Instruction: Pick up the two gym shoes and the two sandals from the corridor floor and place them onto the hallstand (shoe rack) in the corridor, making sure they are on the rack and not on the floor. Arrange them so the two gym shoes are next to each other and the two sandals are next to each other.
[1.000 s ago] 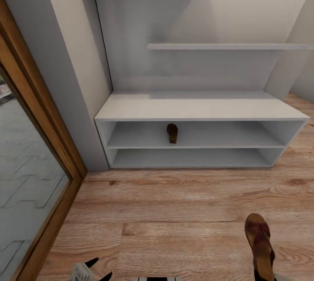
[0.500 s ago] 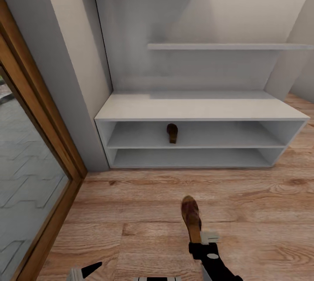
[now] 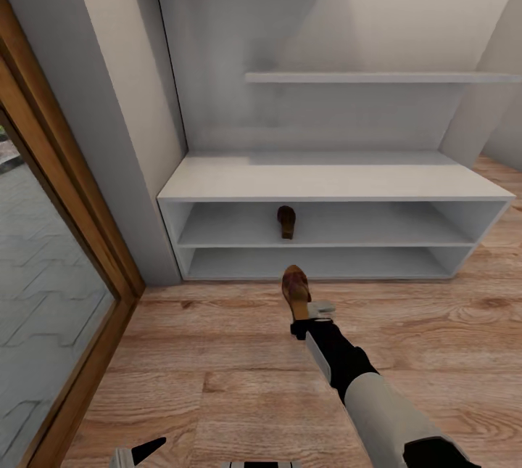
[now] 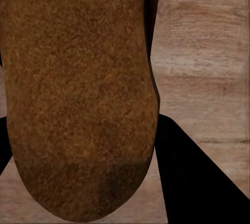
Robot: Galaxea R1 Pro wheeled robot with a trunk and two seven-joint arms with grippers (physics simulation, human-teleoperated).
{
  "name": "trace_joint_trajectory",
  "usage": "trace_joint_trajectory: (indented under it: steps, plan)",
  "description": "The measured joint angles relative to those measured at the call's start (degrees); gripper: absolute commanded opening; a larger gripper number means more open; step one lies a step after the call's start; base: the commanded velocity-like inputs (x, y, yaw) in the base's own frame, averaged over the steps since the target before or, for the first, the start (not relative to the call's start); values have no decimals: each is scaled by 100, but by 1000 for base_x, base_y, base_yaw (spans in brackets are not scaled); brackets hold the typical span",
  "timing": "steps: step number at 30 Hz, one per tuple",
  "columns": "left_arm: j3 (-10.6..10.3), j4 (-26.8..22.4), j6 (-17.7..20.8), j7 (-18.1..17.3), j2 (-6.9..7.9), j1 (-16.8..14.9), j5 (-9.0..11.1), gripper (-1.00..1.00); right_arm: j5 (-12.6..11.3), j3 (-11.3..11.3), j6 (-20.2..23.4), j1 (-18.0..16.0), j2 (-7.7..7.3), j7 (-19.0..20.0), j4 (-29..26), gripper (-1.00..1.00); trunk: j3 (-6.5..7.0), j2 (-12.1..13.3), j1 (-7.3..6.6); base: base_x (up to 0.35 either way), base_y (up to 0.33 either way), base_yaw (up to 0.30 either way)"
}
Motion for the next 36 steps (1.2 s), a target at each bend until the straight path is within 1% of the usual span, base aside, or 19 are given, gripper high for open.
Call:
trace_joint_trajectory:
  steps: [2,8,20,24,32,36]
  plan:
    - [0,0,0,0,8,0,0,100,-25,-1,254,-166,0,2,-16,-100,0,0,0,0,0,0]
    - [0,0,0,0,11,4,0,100,-164,-3,406,-257,0,14,-197,-100,0,0,0,0,0,0]
    - [0,-1,10,0,12,0,0,100,-199,-1,428,-269,0,24,-191,-100,-1,0,0,2,0,0]
    - [0,-1,16,0,12,0,0,100,-195,-15,425,-268,0,23,-205,-100,-1,0,-1,109,0,20]
    - [0,1,30,9,9,0,-1,100,-196,-20,430,-267,0,17,-199,-100,-35,0,-3,279,0,178]
    - [0,-1,22,9,11,0,0,100,-197,-20,435,-267,0,16,-200,-100,-58,0,0,84,0,203]
